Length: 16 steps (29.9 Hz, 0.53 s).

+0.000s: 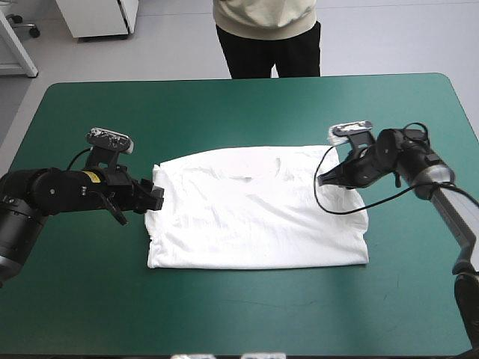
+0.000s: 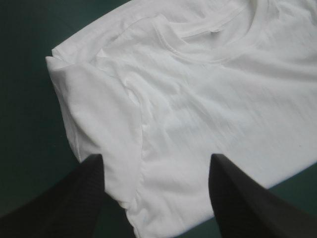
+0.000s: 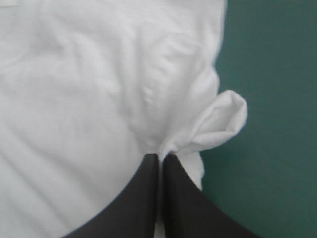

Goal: Fold the cloth

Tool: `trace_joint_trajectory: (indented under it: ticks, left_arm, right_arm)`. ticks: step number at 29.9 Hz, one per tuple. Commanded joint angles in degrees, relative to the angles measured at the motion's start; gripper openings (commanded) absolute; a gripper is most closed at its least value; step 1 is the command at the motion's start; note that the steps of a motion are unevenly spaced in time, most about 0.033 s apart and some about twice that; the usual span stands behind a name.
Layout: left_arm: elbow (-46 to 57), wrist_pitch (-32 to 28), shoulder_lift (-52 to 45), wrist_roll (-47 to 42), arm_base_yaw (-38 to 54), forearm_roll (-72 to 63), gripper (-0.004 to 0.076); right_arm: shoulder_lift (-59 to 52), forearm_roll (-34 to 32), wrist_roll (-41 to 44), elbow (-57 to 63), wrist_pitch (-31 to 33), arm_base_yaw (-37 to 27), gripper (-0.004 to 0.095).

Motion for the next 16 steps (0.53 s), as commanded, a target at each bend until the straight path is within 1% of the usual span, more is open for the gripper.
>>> trace_joint_trajectory:
  ticks: [1, 4, 8, 10, 12, 16]
  left_arm:
    - [-1.7, -0.6, -1.3, -0.3, 0.0, -1.3, 0.0452]
    - [-1.7, 1.2, -1.3, -0.6, 0.0, -1.3, 0.0452]
    - [-1.7, 2.3, -1.3, -0.6, 0.0, -1.0, 0.0452]
    - [-1.7, 2.5, -1.3, -0.6, 0.0, -1.0, 0.0452]
    - [-1.7, 2.7, -1.3, -0.6, 0.0, -1.0, 0.0452]
    - [-1.7, 3.3, -1.3, -0.9, 0.0, -1.0, 0.0452]
  right_arm:
    - [-1.9, 1.0, 1.0, -1.4, -3.6, 5.4, -0.0013]
    - [-0.4, 0.9, 2.8, -1.4, -5.0, 8.9, -0.0013]
    - [3.0, 0.9, 3.8, -1.4, -3.9, 10.9, -0.0012]
    - [4.9, -0.2, 3.8, -1.4, -3.9, 11.5, 0.0015]
    - [6.5, -0.4, 3.8, -1.4, -3.9, 11.6, 0.0116]
    - [7.2, -0.4, 3.8, -1.4, -3.6, 11.6, 0.0379]
